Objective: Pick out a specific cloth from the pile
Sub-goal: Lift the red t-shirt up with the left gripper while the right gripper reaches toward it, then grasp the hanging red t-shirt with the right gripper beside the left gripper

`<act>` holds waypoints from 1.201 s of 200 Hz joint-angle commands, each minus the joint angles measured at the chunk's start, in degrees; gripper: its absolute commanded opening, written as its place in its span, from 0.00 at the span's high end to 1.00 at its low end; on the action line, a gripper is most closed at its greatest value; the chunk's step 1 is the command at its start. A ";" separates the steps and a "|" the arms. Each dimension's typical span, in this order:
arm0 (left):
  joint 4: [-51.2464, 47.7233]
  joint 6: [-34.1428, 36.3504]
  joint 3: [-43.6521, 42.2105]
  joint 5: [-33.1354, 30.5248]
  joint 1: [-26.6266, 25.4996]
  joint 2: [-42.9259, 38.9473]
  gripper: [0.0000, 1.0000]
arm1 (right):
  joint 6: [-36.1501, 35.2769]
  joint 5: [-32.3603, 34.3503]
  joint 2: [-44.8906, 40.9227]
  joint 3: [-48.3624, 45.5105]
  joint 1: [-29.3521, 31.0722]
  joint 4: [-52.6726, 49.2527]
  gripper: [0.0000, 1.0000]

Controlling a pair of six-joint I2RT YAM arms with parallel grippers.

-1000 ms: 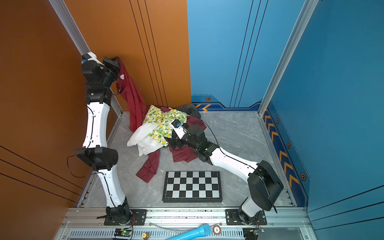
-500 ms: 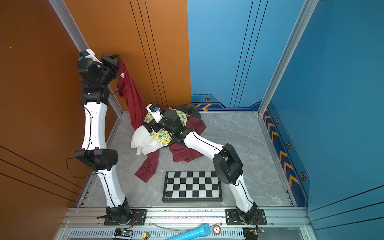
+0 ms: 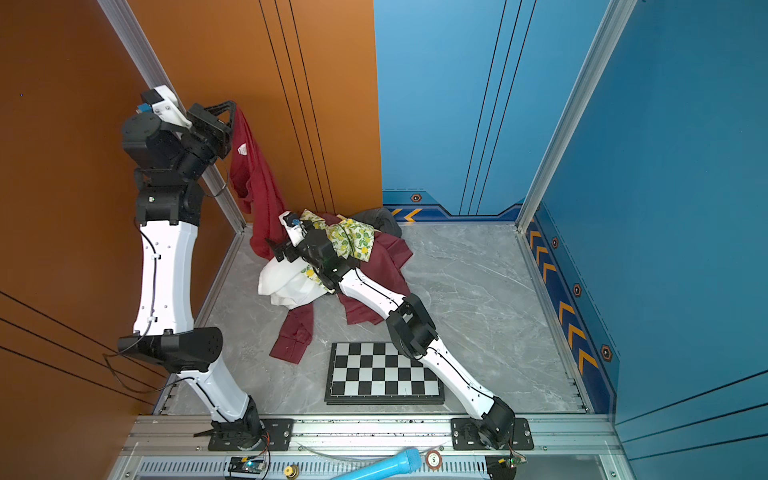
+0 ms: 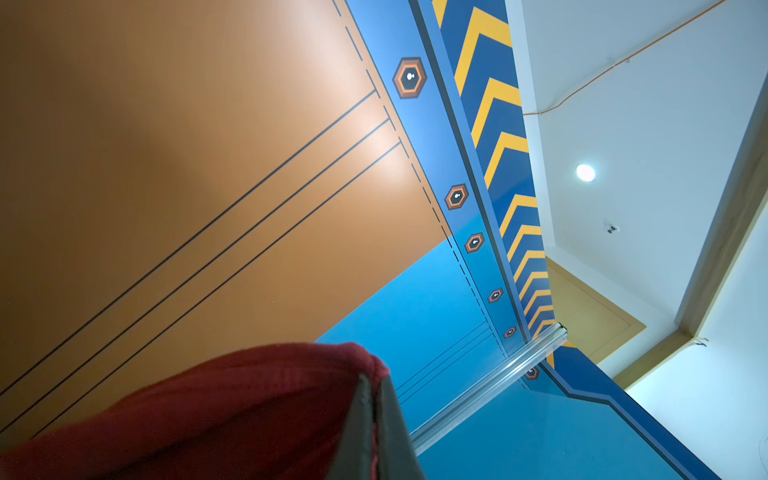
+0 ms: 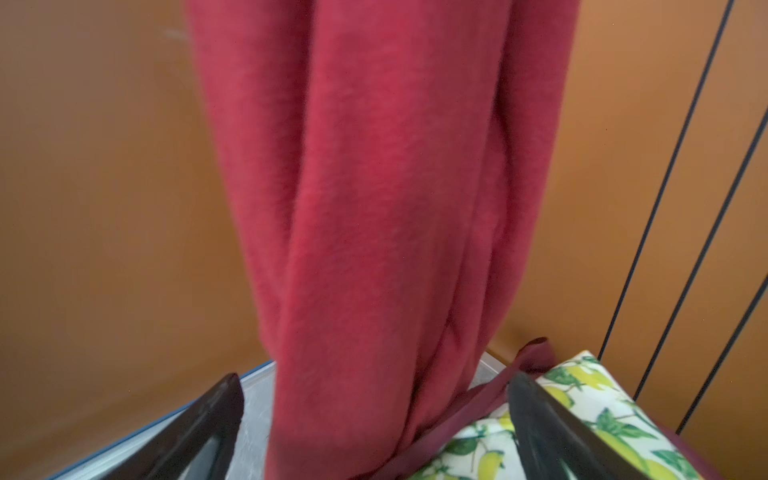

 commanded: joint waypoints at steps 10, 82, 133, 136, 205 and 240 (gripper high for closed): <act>3.29 1.73 -6.75 3.06 -1.46 -5.10 1.00 | 3.60 3.59 2.48 6.06 -1.12 3.47 0.28; 5.33 3.96 -22.36 5.05 -1.74 -12.58 1.00 | 6.12 -1.55 -8.35 -10.02 -0.86 13.86 1.00; 2.74 7.02 -24.37 4.61 1.40 -14.34 1.00 | 11.43 0.26 -17.55 -20.33 -2.41 21.71 1.00; 2.47 7.33 -24.15 4.43 1.54 -14.45 1.00 | 11.65 0.47 -18.06 -20.62 -2.49 21.82 1.00; -1.05 10.08 -15.67 4.36 3.31 -11.35 1.00 | 14.09 -0.69 -29.19 -25.21 -4.88 24.90 1.00; -1.08 12.45 -17.61 4.04 2.02 -11.19 1.00 | 17.84 -1.14 -32.59 -25.66 -7.69 24.94 1.00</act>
